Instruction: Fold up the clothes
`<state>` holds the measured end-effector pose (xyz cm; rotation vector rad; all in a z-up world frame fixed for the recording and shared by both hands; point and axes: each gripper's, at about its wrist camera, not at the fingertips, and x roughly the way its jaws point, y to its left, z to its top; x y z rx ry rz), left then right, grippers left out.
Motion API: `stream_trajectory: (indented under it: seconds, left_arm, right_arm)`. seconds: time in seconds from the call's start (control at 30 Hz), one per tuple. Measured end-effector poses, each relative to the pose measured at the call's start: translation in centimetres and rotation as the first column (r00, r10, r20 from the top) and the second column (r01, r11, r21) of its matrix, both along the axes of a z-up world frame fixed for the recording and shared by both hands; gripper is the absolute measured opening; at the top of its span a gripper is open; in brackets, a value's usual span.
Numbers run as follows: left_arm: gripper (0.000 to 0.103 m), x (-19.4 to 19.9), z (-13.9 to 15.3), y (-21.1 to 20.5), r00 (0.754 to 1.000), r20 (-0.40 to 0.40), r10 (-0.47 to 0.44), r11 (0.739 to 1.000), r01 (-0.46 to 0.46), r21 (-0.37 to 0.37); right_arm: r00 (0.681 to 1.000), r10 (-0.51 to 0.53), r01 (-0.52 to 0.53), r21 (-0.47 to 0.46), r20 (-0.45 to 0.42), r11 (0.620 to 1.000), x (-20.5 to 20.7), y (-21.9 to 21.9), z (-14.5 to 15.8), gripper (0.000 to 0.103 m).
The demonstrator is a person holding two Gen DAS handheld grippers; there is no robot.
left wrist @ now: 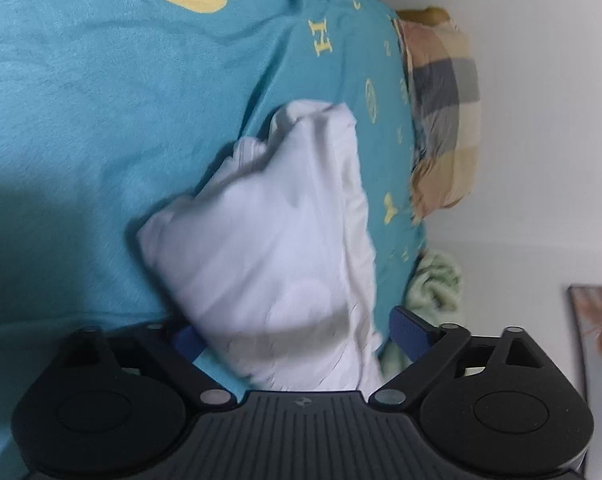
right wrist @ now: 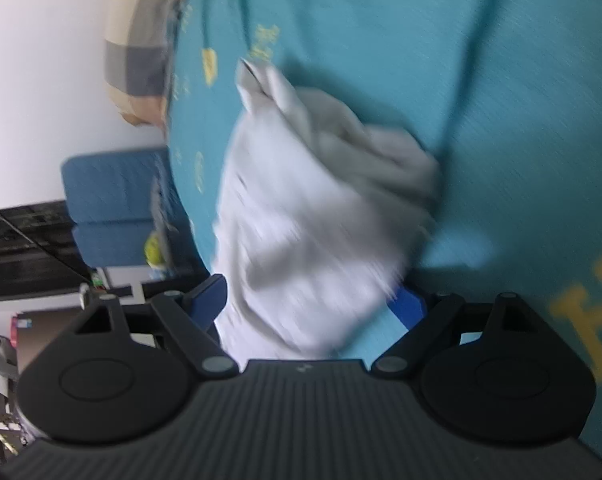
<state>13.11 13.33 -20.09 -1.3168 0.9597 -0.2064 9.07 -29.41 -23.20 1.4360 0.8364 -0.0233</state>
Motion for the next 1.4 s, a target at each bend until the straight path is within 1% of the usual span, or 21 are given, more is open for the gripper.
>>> stream_trajectory:
  seconds: [0.03,0.07,0.1,0.13,0.17,0.2,0.23,0.3,0.37,0.47,0.57,0.63,0.7,0.8,0.83,0.87,1.0,1.1,1.23,1.33,1.4]
  left_arm:
    - [0.086,0.3,-0.2,0.2,1.0,0.0,0.011,1.0,-0.011,-0.005]
    - [0.077,0.5,-0.5,0.4,1.0,-0.009,0.018,1.0,-0.018,-0.004]
    - [0.061,0.6,-0.7,0.6,1.0,-0.018,0.024,1.0,-0.024,-0.002]
    - [0.055,0.7,-1.0,0.8,0.999,-0.028,0.03,1.0,-0.03,-0.001]
    - [0.051,0.9,-1.3,1.0,0.999,-0.036,0.036,0.999,-0.037,0.0]
    - [0.045,0.9,-1.2,1.0,0.999,-0.031,0.04,0.999,-0.04,-0.001]
    - [0.042,0.9,-1.2,1.1,0.999,-0.026,0.043,0.999,-0.043,-0.002]
    - [0.032,0.8,-0.7,1.1,0.999,-0.002,0.046,0.999,-0.046,0.007]
    - [0.028,0.7,0.6,1.0,0.998,0.037,0.043,0.999,-0.043,0.013]
    - [0.026,0.3,2.7,1.0,0.994,0.099,0.039,0.999,-0.04,0.006]
    - [0.026,-0.7,6.5,0.1,0.988,0.155,0.007,0.999,-0.012,0.032]
    - [0.026,-1.2,8.7,-0.5,0.983,0.183,-0.012,0.999,0.004,0.042]
    - [0.026,-1.0,11.0,-1.5,0.981,0.192,-0.027,0.999,0.023,0.024]
    - [0.026,-0.6,15.1,-4.0,0.972,0.228,-0.057,0.998,0.051,0.032]
    - [0.026,-1.4,16.5,-4.8,0.967,0.245,-0.068,0.998,0.062,0.034]
    - [0.026,-1.3,17.8,-6.0,0.961,0.263,-0.081,0.997,0.075,0.035]
    - [0.026,0.4,23.9,-12.3,0.925,0.348,-0.153,0.988,0.149,0.039]
    - [0.026,2.8,28.0,-18.8,0.883,0.414,-0.222,0.974,0.225,0.041]
    - [0.026,5.9,32.4,-28.7,0.818,0.487,-0.306,0.945,0.323,0.05]
    - [0.026,7.6,33.3,-36.4,0.765,0.531,-0.365,0.913,0.406,0.044]
    - [0.026,8.3,32.8,-41.2,0.721,0.563,-0.404,0.883,0.468,0.035]
  right_arm:
    - [1.0,-0.005,0.005,-0.001,0.006,1.0,0.3,0.0,-0.1,0.089]
    - [1.0,-0.005,0.006,-0.013,0.013,1.0,0.5,0.1,-0.2,0.088]
    - [1.0,-0.006,0.006,-0.028,0.02,1.0,0.6,0.2,-0.1,0.079]
    - [1.0,0.001,0.0,-0.059,0.022,0.998,0.7,0.2,-0.1,0.063]
    - [1.0,0.005,-0.003,-0.091,0.021,0.996,0.6,0.3,0.1,0.055]
    - [1.0,0.005,-0.003,-0.104,0.021,0.995,0.5,0.1,0.1,0.045]
    - [1.0,0.004,-0.002,-0.111,0.022,0.994,0.3,0.0,0.2,0.038]
    - [0.999,0.011,-0.006,-0.136,0.039,0.991,-0.1,0.0,0.6,0.032]
    - [0.998,0.013,-0.002,-0.161,0.063,0.987,-0.5,-0.1,1.4,0.03]
    - [0.994,-0.004,0.021,-0.158,0.106,0.987,-1.9,-0.4,2.9,0.029]
    - [0.991,-0.011,0.033,-0.165,0.13,0.986,-3.5,-0.7,5.3,0.029]
    - [0.986,-0.02,0.046,-0.151,0.164,0.987,-4.5,-1.5,7.5,0.028]
    - [0.978,-0.029,0.06,-0.145,0.205,0.988,-5.5,-2.4,10.1,0.028]
    - [0.964,-0.031,0.076,-0.163,0.262,0.984,-6.4,-4.1,14.5,0.027]
    - [0.96,-0.03,0.081,-0.174,0.278,0.981,-6.5,-5.0,16.1,0.027]
    - [0.955,-0.03,0.088,-0.185,0.294,0.979,-6.7,-5.9,17.7,0.027]
    - [0.934,-0.062,0.141,-0.204,0.353,0.969,-7.1,-11.3,23.7,0.027]
    - [0.912,-0.098,0.203,-0.229,0.398,0.952,-7.5,-16.6,28.4,0.027]
    - [0.876,-0.167,0.318,-0.281,0.453,0.905,-8.4,-24.3,33.8,0.027]
    - [0.842,-0.209,0.408,-0.332,0.498,0.851,-9.6,-29.8,36.1,0.027]
    - [0.811,-0.247,0.473,-0.346,0.531,0.811,-11.0,-33.2,36.1,0.027]
